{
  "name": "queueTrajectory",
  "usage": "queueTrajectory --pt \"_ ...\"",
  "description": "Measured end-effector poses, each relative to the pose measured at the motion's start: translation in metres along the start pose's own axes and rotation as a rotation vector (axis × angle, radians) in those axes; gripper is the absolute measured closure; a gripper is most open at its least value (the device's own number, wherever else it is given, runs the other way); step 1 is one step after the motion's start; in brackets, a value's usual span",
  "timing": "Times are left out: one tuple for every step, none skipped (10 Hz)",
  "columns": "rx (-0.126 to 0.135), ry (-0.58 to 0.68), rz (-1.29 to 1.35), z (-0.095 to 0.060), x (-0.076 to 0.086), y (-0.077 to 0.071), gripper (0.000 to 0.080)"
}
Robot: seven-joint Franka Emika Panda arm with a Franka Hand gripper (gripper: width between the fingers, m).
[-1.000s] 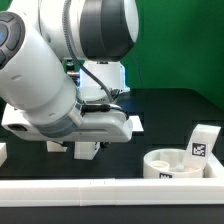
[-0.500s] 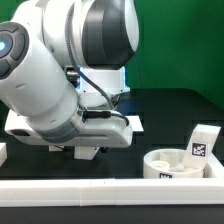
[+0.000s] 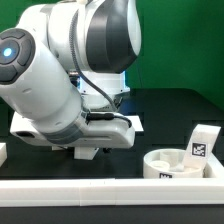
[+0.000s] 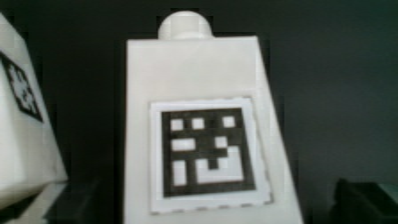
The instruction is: Assemble stool
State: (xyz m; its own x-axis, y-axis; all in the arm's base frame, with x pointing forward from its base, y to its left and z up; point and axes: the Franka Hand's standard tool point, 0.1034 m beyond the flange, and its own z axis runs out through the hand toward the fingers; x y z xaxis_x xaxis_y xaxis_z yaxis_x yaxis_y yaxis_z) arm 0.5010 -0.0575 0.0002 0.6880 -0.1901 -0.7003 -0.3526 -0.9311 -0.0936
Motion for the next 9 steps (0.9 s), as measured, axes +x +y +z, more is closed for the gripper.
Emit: queueTrajectory --pt "0.0 0.0 0.0 0.0 0.0 0.0 0.0285" --pt "0.0 0.0 0.0 0.0 0.0 0.0 0.0423" --pt "0.0 0.001 0.0 -0.001 0.0 0.0 0.0465" --pt "0.0 0.002 0.0 -0.001 0.0 0.0 0.0465" --pt "0.0 0.004 0.0 -0.002 0.001 0.0 0.0465" --pt "0.001 0.009 -0.001 -0.005 0.002 0.0 0.0465" --pt "0.001 0.021 -0.006 -0.013 0.003 -0.003 0.0465" --pt "0.003 0.042 -0.018 -0.028 0.0 -0.01 0.0465" --pt "0.006 0.046 -0.024 -0.04 -0.008 -0.017 0.0465"
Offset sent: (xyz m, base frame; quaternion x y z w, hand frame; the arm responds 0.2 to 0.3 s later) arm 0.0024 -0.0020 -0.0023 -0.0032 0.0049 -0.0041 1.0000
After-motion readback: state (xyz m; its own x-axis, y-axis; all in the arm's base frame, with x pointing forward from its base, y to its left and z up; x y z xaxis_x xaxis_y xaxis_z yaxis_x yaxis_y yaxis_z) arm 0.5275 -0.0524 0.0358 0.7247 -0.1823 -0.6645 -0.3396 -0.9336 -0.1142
